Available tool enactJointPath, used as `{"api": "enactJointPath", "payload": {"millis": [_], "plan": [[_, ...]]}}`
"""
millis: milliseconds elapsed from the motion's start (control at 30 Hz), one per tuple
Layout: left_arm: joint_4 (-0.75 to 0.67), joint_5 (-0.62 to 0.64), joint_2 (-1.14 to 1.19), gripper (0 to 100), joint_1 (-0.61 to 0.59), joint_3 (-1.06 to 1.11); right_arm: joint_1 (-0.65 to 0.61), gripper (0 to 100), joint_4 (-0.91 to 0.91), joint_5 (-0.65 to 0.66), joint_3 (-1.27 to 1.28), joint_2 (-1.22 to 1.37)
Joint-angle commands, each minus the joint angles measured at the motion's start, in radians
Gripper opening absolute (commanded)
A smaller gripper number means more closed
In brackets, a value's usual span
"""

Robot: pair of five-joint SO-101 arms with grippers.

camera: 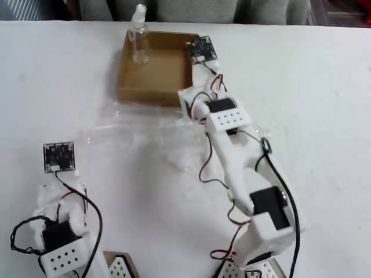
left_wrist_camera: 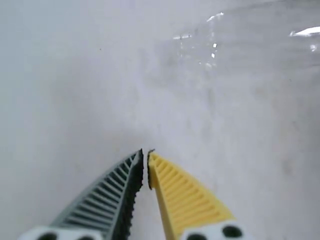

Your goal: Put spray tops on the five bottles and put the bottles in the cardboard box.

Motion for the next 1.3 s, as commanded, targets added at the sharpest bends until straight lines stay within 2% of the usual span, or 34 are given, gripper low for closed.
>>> {"api": "enactJointPath", "payload": {"millis": [0, 500, 1267], "plan": [[0.029, -0.009, -0.044, 3, 0.016, -0.006, -0.001, 15.5, -0.002, -0.011, -0.118, 0.058], [0.031, -0.009, -0.053, 3, 0.016, 0.002, 0.018, 15.3, 0.001, -0.011, -0.365, 0.297], [0.026, -0.009, -0.053, 3, 0.016, 0.003, 0.019, 15.4, 0.041, -0.012, -0.371, 0.162]]}}
